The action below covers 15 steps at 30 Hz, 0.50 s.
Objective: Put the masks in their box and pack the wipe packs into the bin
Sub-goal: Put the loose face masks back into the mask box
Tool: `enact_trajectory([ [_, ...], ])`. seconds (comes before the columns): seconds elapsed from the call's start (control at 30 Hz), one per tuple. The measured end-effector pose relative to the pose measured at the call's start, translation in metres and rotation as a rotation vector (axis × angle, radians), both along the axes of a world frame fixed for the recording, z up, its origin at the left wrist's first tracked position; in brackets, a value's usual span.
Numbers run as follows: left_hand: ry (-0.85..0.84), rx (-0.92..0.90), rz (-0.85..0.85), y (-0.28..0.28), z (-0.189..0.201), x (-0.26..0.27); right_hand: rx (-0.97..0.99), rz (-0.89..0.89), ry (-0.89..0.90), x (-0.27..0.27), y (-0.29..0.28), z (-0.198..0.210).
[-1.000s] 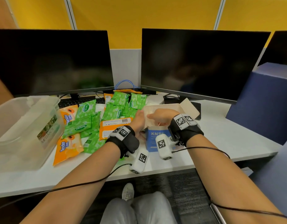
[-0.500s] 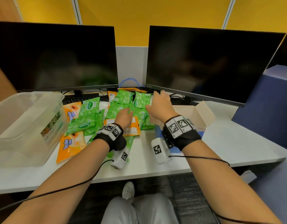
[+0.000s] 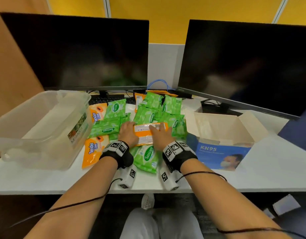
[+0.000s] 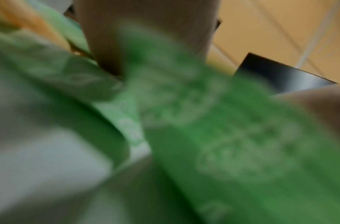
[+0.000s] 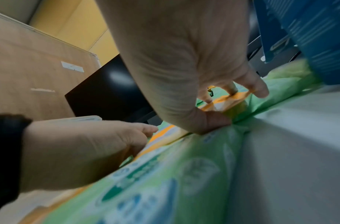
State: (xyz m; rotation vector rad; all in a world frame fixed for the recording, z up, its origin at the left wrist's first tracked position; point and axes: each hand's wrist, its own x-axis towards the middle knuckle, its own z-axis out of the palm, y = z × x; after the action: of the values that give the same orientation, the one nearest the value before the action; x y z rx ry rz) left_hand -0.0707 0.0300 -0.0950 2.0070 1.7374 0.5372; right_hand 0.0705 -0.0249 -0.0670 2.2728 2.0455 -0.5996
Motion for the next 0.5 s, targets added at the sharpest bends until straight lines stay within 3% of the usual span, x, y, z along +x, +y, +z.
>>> enact_trajectory([
  [0.13, -0.175, -0.042, 0.009, 0.001, -0.008, 0.001, 0.104, 0.027, -0.199, 0.004, 0.008, 0.004],
  [0.2, -0.443, -0.079, 0.068, 0.003, -0.008, 0.001, 0.289, 0.009, -0.224, 0.005, 0.009, 0.014],
  [0.27, -0.728, -0.077, 0.117, 0.004, -0.008, -0.002, 0.489, -0.066, -0.078, 0.003, 0.011, 0.034],
  [0.37, -0.741, -0.006, 0.106, -0.001, -0.010, -0.008, 0.661, -0.338, 0.472, 0.004, 0.026, 0.060],
  [0.43, -0.626, 0.049, 0.082, -0.002, -0.014, -0.010, 0.668, -0.540, 0.960, 0.006, 0.040, 0.065],
  [0.5, -0.479, 0.110, 0.013, 0.000, -0.020, -0.010, 0.593, -0.640, 1.309, 0.001, 0.043, 0.068],
])
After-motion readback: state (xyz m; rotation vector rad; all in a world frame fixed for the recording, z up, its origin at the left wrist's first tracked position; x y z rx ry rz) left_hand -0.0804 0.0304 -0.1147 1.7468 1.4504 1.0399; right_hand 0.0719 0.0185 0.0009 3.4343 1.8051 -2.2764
